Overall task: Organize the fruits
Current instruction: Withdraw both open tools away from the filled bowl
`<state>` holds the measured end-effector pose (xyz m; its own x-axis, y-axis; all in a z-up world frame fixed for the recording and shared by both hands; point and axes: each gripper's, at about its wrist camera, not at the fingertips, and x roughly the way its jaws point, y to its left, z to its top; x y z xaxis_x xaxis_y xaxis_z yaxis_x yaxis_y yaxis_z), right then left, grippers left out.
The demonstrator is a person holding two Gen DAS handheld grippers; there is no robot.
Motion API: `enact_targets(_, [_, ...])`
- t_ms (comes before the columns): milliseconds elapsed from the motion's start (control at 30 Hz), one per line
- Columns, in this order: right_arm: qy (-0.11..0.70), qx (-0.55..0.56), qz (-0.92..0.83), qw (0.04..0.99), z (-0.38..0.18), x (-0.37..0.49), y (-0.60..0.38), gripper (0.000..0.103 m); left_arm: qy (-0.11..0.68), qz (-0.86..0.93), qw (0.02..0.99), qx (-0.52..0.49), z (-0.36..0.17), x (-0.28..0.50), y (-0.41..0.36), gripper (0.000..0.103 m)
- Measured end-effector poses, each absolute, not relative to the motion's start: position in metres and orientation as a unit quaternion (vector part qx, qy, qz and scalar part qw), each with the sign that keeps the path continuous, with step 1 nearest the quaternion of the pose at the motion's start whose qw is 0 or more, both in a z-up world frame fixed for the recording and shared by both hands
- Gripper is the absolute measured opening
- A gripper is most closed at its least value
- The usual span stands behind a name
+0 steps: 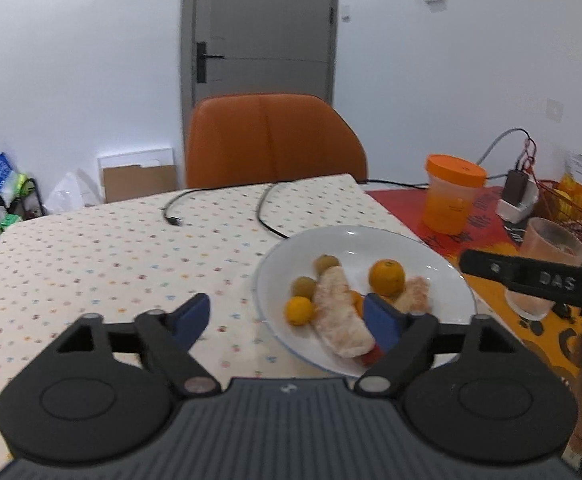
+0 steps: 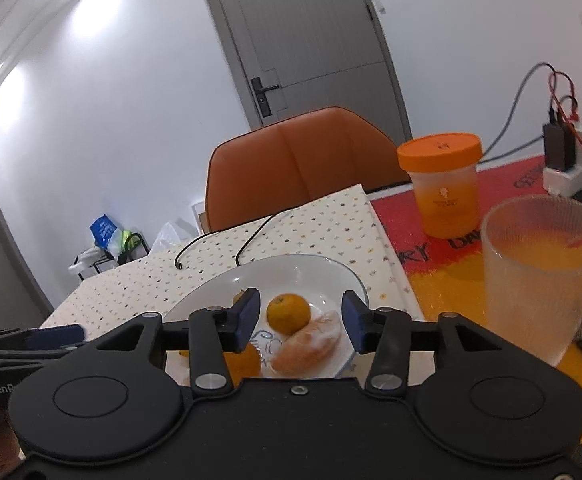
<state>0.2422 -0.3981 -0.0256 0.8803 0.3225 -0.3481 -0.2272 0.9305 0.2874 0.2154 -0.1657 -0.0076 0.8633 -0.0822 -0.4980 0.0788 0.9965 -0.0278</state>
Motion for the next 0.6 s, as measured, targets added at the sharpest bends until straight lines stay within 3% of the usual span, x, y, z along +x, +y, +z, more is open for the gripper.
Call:
enact_targets(233, [0.205,0.118,0.142,0.961,-0.027,0.224,-0.390,0.056,0.283,-0.043,0.958,-0.022,-0.006,0.208,-0.143,0.097])
enact_targets(600, [0.212,0.098,0.150,0.961,-0.019,0.198,-0.366,0.078,0.283,-0.023,0.958,-0.043,0.001,0.181,-0.110,0.099])
